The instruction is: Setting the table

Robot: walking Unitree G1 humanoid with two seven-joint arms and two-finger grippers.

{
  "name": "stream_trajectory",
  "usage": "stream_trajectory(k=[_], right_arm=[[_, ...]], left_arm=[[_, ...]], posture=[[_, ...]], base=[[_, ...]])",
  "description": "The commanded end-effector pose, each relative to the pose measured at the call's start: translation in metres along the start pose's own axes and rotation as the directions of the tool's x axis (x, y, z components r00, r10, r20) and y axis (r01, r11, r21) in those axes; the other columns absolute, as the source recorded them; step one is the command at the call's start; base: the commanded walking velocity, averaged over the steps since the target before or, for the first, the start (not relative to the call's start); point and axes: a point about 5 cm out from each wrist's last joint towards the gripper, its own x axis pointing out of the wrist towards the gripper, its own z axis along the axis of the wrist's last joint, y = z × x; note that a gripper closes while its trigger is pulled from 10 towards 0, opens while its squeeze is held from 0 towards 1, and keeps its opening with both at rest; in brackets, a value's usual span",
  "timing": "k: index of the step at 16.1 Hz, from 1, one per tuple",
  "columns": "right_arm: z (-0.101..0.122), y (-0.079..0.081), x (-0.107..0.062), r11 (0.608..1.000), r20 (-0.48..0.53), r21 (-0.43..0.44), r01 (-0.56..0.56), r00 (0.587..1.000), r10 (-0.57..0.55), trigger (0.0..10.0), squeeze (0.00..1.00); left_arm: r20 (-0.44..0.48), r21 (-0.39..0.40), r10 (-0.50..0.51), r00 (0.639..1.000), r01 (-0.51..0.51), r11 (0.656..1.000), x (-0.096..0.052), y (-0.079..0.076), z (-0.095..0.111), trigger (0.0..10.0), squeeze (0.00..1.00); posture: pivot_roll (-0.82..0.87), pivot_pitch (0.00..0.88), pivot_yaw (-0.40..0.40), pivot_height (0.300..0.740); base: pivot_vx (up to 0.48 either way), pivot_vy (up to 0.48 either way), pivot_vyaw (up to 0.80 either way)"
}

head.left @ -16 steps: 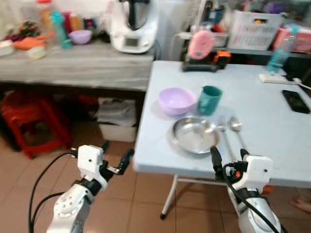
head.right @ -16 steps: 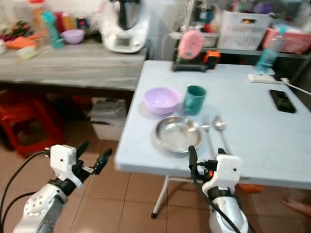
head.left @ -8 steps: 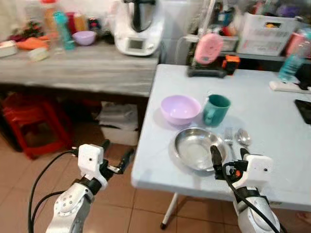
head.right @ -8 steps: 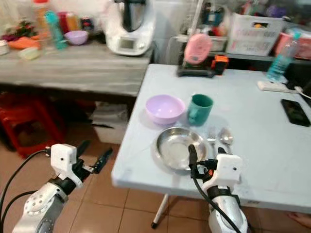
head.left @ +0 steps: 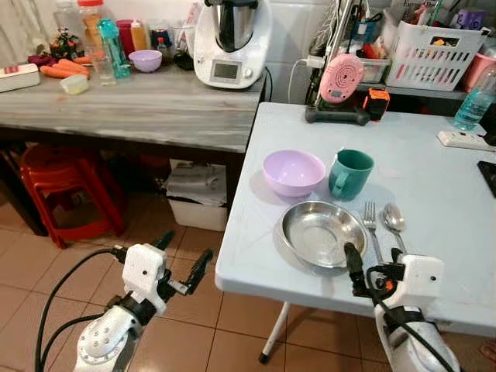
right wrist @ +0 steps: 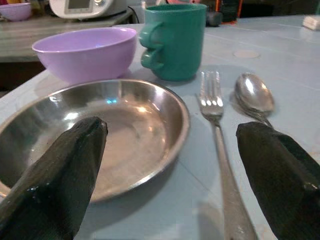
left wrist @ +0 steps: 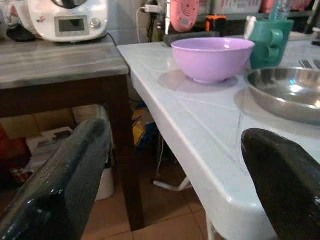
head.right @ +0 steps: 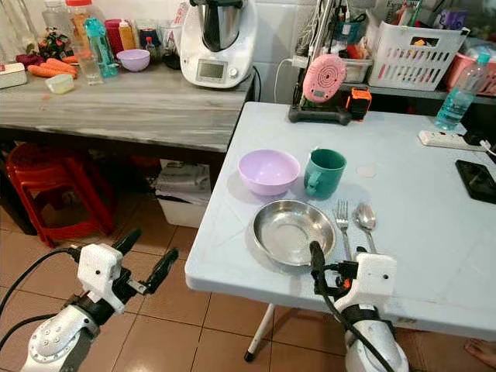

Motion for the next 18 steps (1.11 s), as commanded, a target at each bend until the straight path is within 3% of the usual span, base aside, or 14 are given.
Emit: stream_trajectory(k=[1, 5, 12, 15, 17, 18], right_arm=[[0.006, -0.004, 0.003, 1.000, 0.008, 0.010, 0.000, 1.000, 0.000, 10.0, 0.00], [0.005, -0.014, 0.010, 1.000, -0.022, -0.002, 0.010, 1.000, -0.010, 10.0, 0.00], [0.011, -0.026, 0.032, 0.998, -0.078, 0.055, 0.011, 0.997, -0.007, 10.0, 0.00], [0.017, -0.027, 0.033, 0.998, -0.059, 0.066, -0.001, 0.998, 0.005, 10.0, 0.00], [0.017, -0.026, 0.037, 1.000, -0.063, 0.001, 0.013, 0.998, -0.013, 10.0, 0.00], [0.019, -0.020, 0.039, 0.998, -0.051, 0.039, -0.050, 0.997, 0.052, 10.0, 0.00]], left_arm=[[-0.001, 0.033, -0.032, 0.999, 0.032, 0.999, 0.002, 0.000, 0.000, 10.0, 0.00], [0.003, 0.073, -0.092, 0.996, 0.091, 0.993, 0.003, -0.001, 0.001, 10.0, 0.00], [0.031, 0.111, -0.152, 0.988, 0.148, 0.983, 0.009, -0.007, 0.012, 10.0, 0.00], [0.035, 0.110, -0.149, 0.988, 0.144, 0.983, 0.008, -0.007, 0.013, 10.0, 0.00], [0.035, 0.109, -0.145, 0.989, 0.140, 0.984, 0.008, -0.007, 0.013, 10.0, 0.00], [0.035, 0.109, -0.144, 0.989, 0.140, 0.984, 0.008, -0.007, 0.013, 10.0, 0.00]], posture=[[-0.01, 0.000, -0.020, 0.740], [-0.01, 0.000, -0.019, 0.740], [-0.02, 0.000, -0.012, 0.740], [-0.01, 0.000, -0.011, 0.740], [-0.01, 0.000, -0.007, 0.740], [-0.01, 0.000, -0.007, 0.740]], base=[[0.000, 0.000, 0.00], [0.000, 0.000, 0.00], [0.000, 0.000, 0.00], [0.000, 0.000, 0.00], [0.000, 0.000, 0.00], [0.000, 0.000, 0.00]])
